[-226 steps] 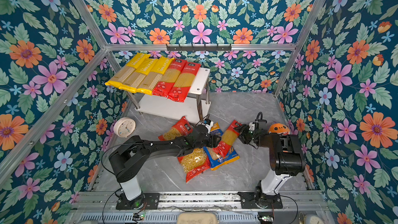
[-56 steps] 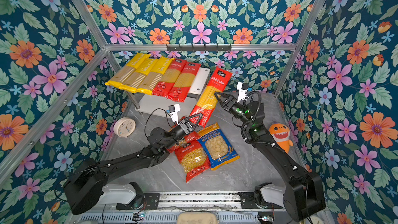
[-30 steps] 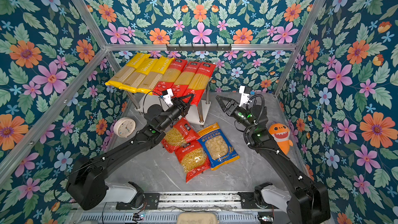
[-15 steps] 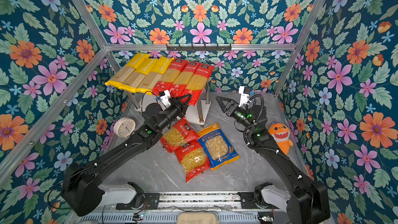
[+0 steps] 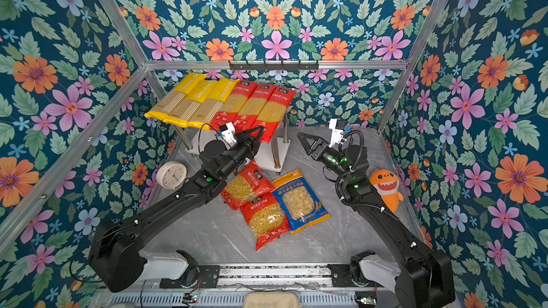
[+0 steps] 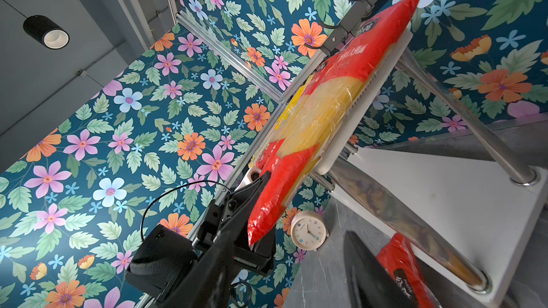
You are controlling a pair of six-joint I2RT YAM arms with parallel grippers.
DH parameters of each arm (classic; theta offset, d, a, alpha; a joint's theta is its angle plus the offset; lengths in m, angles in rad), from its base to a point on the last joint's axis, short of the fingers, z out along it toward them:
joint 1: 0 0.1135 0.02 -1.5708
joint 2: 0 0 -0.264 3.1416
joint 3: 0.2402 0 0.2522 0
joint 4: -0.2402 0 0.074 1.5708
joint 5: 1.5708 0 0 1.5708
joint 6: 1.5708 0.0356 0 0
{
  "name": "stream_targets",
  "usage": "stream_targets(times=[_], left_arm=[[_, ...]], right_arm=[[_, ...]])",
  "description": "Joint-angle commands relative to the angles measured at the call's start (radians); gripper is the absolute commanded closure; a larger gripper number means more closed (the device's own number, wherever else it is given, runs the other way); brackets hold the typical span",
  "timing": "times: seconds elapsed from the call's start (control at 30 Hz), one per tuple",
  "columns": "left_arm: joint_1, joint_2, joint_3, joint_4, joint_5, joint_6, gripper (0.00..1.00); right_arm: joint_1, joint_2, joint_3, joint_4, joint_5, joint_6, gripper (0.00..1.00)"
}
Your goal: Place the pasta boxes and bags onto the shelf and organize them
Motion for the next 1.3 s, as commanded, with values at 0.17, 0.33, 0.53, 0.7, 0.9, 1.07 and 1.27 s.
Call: stream_targets(times=[0.17, 0.33, 0.53, 0.7, 0.9, 1.07, 1.27], left_arm=[[-0.001, -0.033, -0.029, 0.017, -0.058, 0.017, 0.44], [-0.009, -0.055, -0.059, 0.019, -0.061, 0.027, 0.39], [-0.028, -0.067, -0.085, 0.036, -0.052, 0.047, 0.4], [-0.041, -0.093, -0.11, 0.037, -0.043, 0.105, 0.37], [-0.053, -0.123, -0.15, 0.059, -0.027, 0.183, 0.38], [-0.074, -0.141, -0.169, 0.072, -0.005, 0.272, 0.43], [-0.093, -0.161, -0.208, 0.094, 0.023, 0.311, 0.46]], right_arm=[[0.001, -0.002, 0.002, 0.017, -0.006, -0.008, 0.4], [0.0, 0.01, 0.002, 0.023, -0.008, -0.006, 0.4], [0.001, 0.04, 0.029, -0.01, -0.011, -0.004, 0.41], [0.001, 0.069, 0.083, -0.086, 0.001, -0.02, 0.44], [0.004, 0.14, 0.175, -0.191, 0.012, -0.048, 0.53], [0.004, 0.231, 0.271, -0.252, 0.017, -0.059, 0.58], [0.004, 0.342, 0.39, -0.279, 0.006, -0.068, 0.59]])
